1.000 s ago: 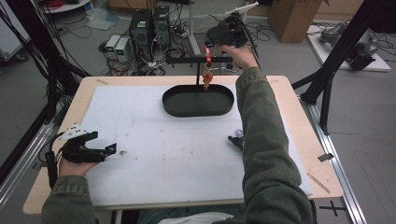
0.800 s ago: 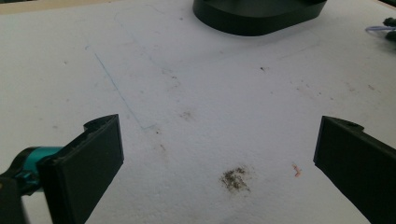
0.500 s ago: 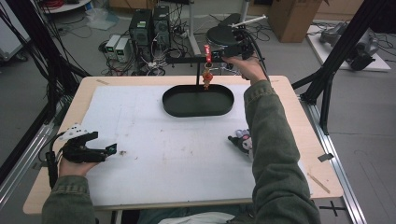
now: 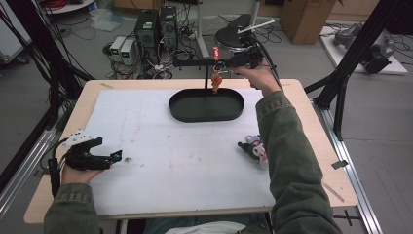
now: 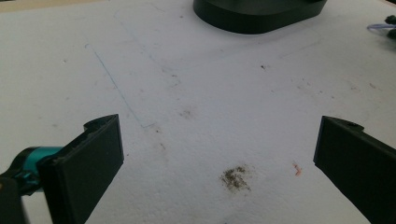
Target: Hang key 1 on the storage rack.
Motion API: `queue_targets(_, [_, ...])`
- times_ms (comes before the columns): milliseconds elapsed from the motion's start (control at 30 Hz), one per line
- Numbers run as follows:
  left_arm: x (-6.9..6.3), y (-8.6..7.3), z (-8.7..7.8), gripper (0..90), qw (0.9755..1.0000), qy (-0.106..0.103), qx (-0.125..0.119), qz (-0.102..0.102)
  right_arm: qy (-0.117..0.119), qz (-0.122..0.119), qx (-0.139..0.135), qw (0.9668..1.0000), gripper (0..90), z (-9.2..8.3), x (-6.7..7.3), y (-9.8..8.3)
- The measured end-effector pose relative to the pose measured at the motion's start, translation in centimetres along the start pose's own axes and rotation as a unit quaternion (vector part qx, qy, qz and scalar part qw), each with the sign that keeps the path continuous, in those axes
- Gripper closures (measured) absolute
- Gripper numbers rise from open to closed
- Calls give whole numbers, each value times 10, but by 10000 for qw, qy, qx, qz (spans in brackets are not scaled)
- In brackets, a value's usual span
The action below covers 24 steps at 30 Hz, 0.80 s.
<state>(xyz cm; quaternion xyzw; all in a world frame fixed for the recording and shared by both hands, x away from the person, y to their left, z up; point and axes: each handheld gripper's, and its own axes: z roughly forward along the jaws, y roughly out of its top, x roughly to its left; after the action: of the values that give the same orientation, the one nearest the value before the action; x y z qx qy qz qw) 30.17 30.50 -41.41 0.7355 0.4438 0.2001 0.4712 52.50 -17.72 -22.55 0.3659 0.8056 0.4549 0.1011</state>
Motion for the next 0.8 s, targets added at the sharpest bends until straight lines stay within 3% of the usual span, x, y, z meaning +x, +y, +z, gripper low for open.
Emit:
queue_targets(167, [0,0,0,20,10000,-4,17,5,-55,-40,64,10000,6,-10,11,-1])
queue_targets(267, [0,0,0,20,10000,-8,36,9,13,24,-96,10000,6,-17,15,-5])
queue_targets(567, [-1,0,2,20,10000,-19,78,19,-23,62,-128,9999,6,-34,17,-34])
queue_targets(800, [-3,0,0,20,10000,8,95,28,26,-64,-66,10000,6,-38,24,-55])
